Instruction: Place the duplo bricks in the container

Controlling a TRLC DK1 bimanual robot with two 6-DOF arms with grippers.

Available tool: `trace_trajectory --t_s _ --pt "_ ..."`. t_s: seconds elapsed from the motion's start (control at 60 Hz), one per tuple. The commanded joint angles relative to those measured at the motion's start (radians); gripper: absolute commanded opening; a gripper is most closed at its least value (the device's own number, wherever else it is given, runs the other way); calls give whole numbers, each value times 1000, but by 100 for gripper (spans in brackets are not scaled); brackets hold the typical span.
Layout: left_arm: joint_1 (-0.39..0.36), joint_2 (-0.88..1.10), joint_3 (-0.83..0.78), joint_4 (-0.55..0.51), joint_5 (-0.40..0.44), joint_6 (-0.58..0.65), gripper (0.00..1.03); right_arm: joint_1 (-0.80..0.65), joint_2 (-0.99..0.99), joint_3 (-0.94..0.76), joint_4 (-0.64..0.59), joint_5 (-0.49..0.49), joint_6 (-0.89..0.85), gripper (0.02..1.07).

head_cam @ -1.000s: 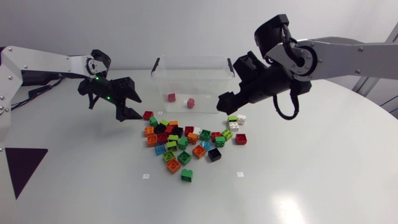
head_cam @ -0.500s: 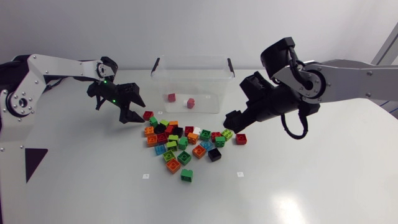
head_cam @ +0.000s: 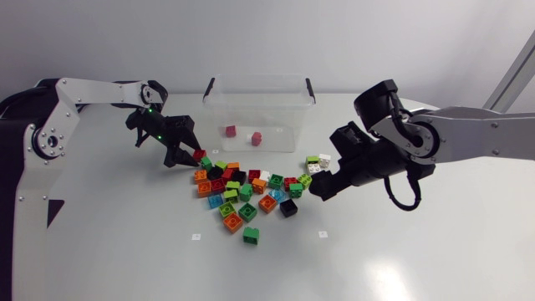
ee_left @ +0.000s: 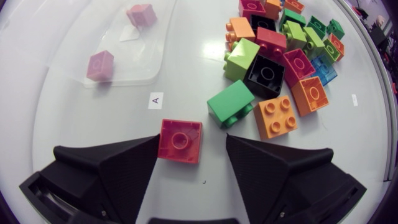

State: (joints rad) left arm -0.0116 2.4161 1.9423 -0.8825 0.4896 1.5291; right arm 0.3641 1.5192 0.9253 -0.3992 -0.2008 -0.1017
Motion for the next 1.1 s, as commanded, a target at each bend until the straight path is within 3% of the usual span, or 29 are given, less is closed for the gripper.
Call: trace_trajectory --t_s 0.0,0.083,0.467,0.867,1.083 --pt "-2 26 14 -27 6 54 43 -13 -17 -22 2 23 46 98" --pt "-2 21 3 -38 6 59 19 -16 -11 -20 3 54 74 98" --pt "12 -157 -141 -75 -14 -9 16 3 188 73 -18 156 163 98" --pt "-7 -548 -424 22 -23 -251 16 -36 355 202 -50 204 215 92" --pt "-67 -707 -497 48 -22 -409 16 -33 381 221 -44 235 238 72"
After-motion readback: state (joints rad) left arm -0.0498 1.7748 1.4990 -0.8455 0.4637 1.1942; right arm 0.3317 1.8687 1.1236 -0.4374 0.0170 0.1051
